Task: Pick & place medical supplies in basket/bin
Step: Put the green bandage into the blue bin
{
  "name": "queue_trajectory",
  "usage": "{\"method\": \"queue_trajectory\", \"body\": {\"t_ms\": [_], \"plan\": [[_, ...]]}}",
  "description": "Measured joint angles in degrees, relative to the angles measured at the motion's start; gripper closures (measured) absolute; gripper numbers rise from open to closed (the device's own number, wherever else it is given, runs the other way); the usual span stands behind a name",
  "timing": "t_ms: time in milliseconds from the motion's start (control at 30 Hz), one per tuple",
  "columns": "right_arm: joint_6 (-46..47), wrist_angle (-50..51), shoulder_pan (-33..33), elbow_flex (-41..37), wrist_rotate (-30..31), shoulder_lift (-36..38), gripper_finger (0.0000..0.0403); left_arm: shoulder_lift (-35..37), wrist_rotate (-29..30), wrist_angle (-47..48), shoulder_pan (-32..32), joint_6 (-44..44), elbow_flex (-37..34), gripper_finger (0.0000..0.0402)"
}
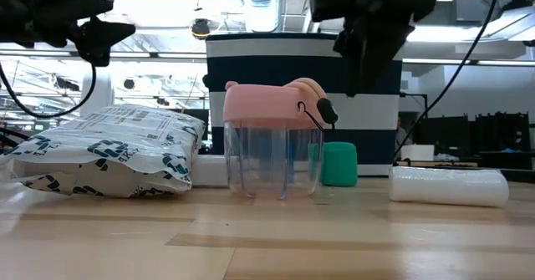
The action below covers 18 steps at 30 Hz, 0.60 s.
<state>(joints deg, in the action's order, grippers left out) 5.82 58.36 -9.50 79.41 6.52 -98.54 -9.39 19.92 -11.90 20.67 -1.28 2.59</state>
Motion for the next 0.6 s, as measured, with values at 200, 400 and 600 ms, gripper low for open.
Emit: {"method": "queue_trajectory", "body": {"t_ms": [200,400,600], "plan": [[-1.40,-5.07,0.41,-4.29,-0.11,0.00,0.0117,0.00,1.48,9.46,0.00,0.00,4.09,0.0161],[-1.42,-6.86,2.03,-7.81,0.98,-0.01,0.0117,-0.54,2.45,10.10,-0.02,2.03,5.57,0.0161],[-1.37,-8.45,3.39,-10.58,0.57,-0.03,0.0117,-5.80,1.29,13.82,0.00,2.21,9.30,0.0161]]}}
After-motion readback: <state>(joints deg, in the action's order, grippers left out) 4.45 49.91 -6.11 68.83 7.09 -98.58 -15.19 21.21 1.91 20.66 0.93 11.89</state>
